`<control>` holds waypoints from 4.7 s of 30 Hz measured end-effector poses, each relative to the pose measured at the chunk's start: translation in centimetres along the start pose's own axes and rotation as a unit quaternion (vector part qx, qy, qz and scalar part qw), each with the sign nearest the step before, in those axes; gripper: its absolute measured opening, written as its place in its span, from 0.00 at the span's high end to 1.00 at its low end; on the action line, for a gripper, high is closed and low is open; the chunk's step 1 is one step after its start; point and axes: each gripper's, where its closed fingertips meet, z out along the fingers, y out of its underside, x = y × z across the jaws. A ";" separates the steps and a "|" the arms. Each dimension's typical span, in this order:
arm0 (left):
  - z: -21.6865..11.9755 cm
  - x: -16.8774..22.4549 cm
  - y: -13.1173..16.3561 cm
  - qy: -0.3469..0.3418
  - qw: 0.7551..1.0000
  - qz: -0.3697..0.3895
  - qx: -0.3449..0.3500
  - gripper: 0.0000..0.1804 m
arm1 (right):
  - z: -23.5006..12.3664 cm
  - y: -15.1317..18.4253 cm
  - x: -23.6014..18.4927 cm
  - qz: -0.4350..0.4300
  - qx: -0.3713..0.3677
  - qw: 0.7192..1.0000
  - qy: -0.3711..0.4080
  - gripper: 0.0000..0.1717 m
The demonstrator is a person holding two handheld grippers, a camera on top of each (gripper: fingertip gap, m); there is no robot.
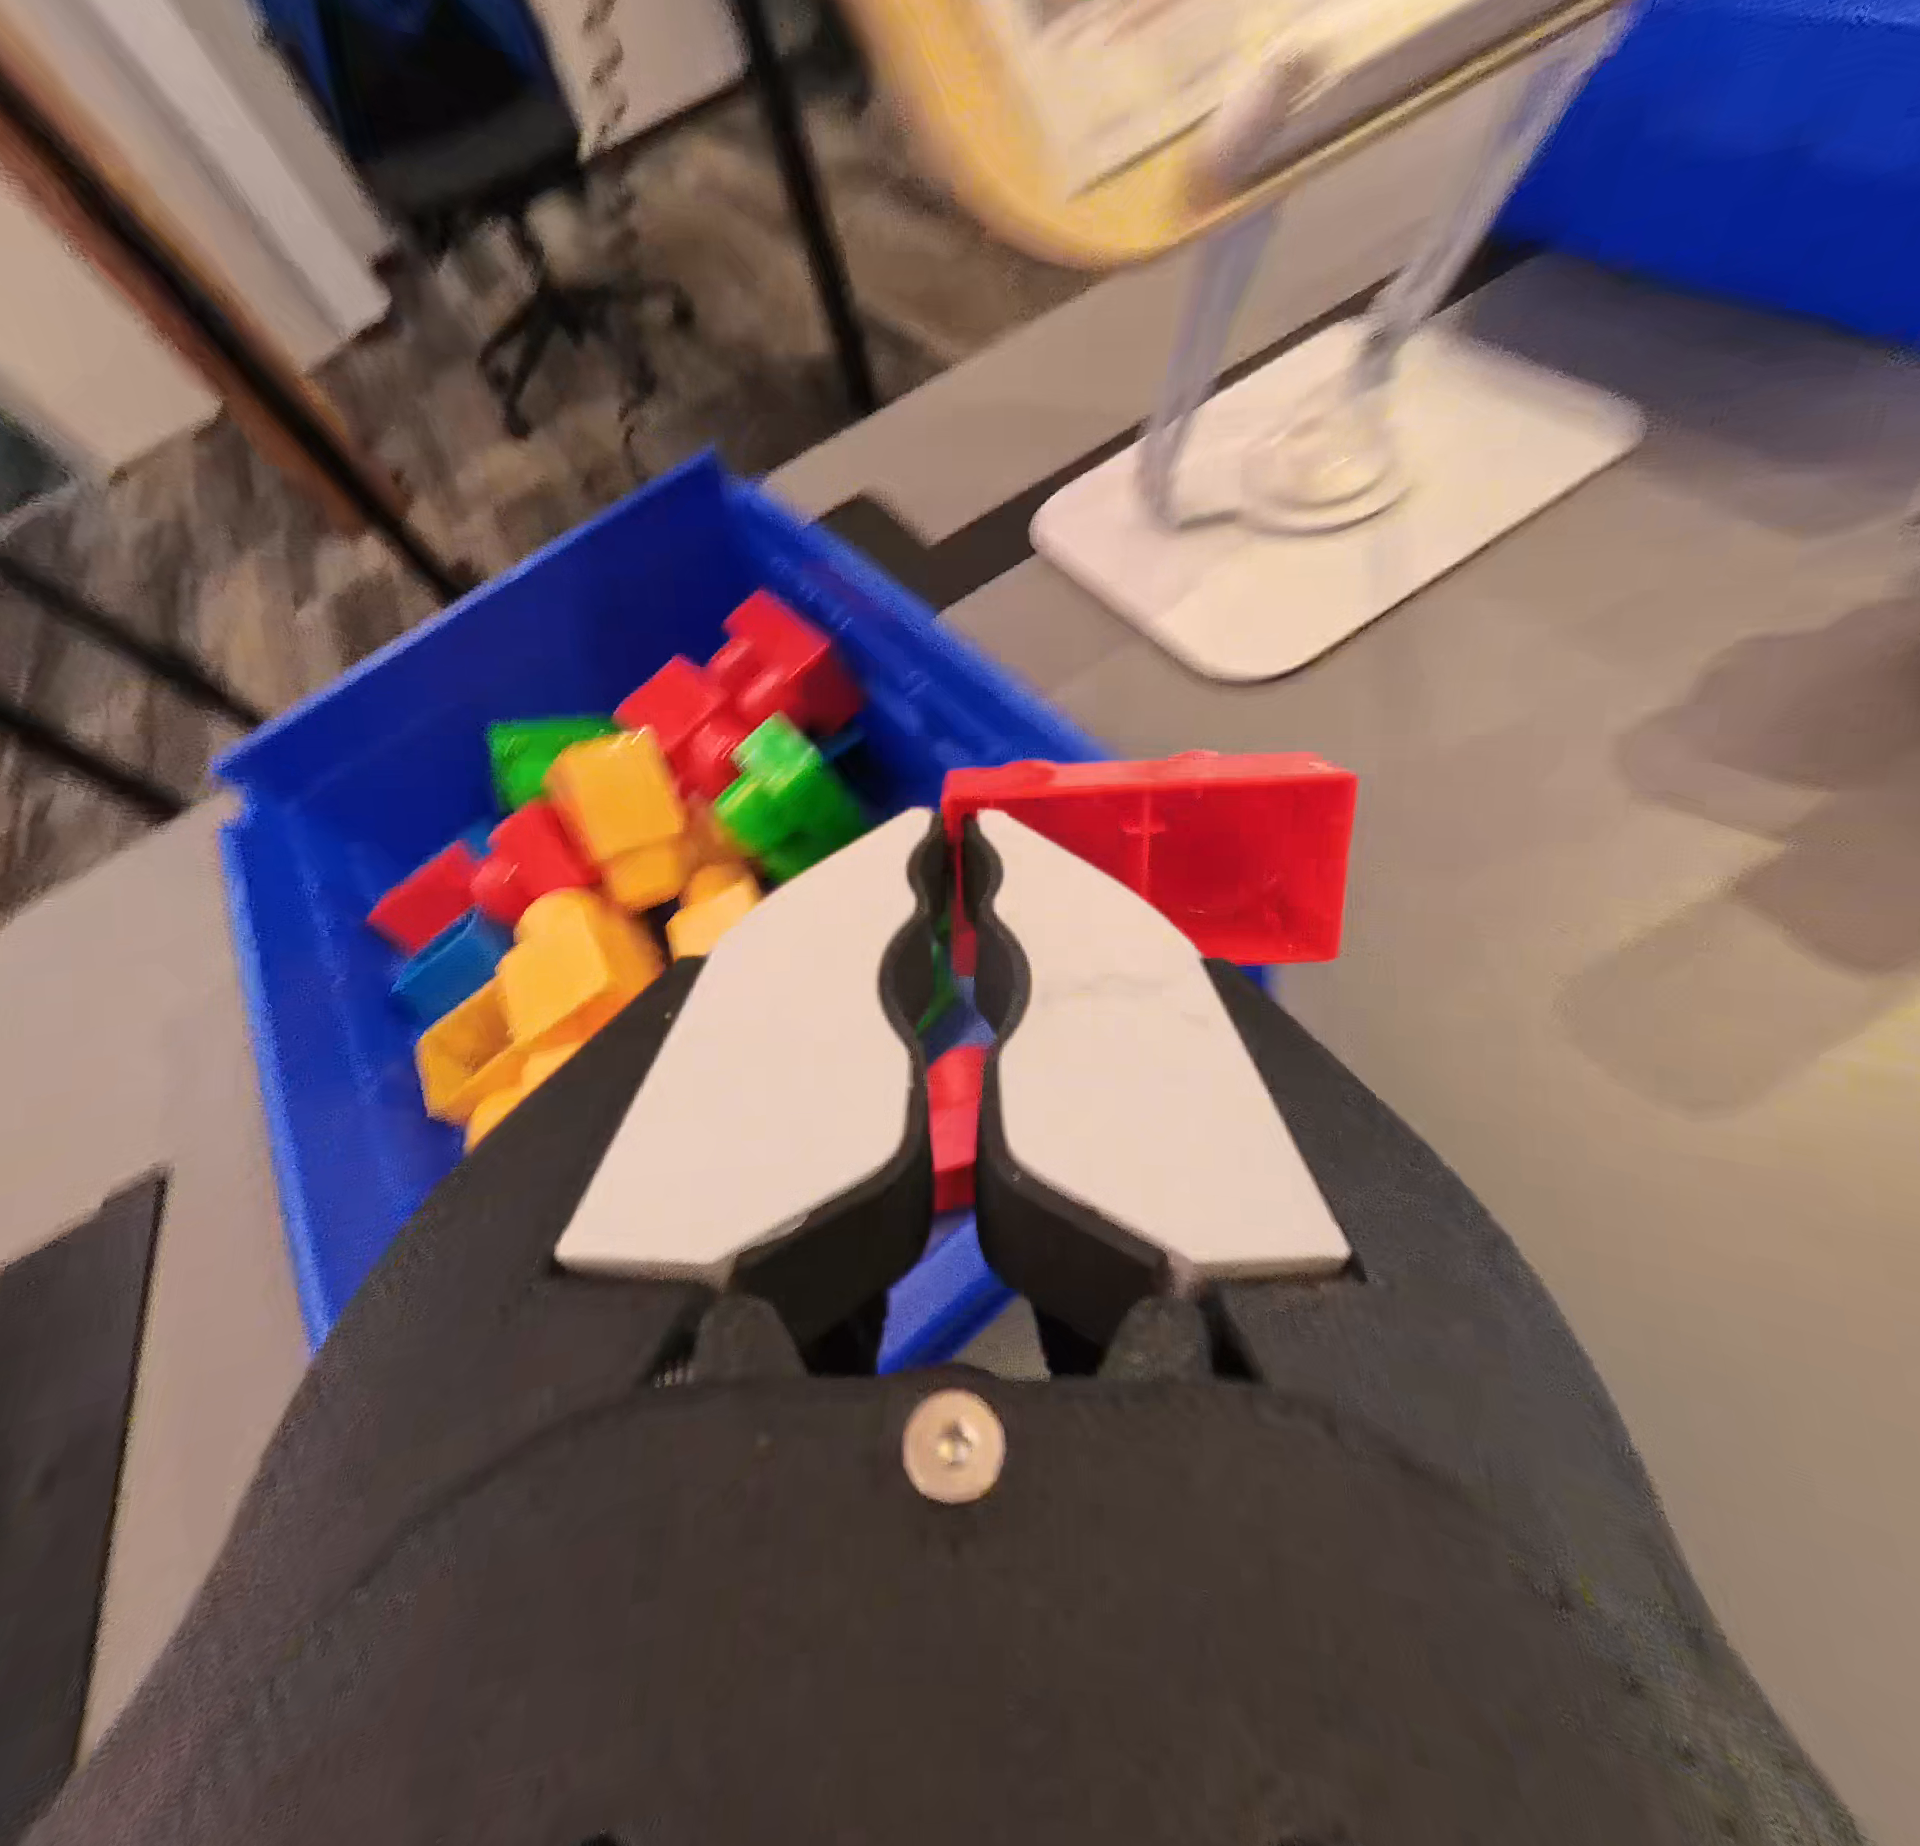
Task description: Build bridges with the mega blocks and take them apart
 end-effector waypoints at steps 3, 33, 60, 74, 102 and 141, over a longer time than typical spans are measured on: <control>-1.3 4.8 -2.3 0.054 0.997 0.000 0.060 0.99 | -0.2 0.2 0.4 0.006 0.000 1.000 0.003 1.00; 4.0 20.8 7.3 0.215 0.969 0.053 -0.114 0.82 | -1.3 1.2 0.9 -0.001 -0.011 1.000 0.000 1.00; 3.6 -11.4 10.4 -0.222 0.914 0.151 -0.304 0.95 | -1.1 1.4 0.6 -0.009 -0.016 1.000 -0.007 1.00; -2.5 -2.5 0.8 -0.161 0.964 0.203 -0.056 0.99 | -1.1 1.4 0.7 -0.008 -0.016 1.000 -0.007 1.00; -0.8 13.2 4.3 0.012 0.950 0.310 -0.035 0.80 | -1.3 1.7 0.7 -0.014 -0.022 1.000 -0.008 1.00; 0.6 -9.6 2.7 -0.221 0.893 0.345 -0.185 0.99 | -1.4 1.9 0.7 -0.014 -0.023 1.000 -0.011 1.00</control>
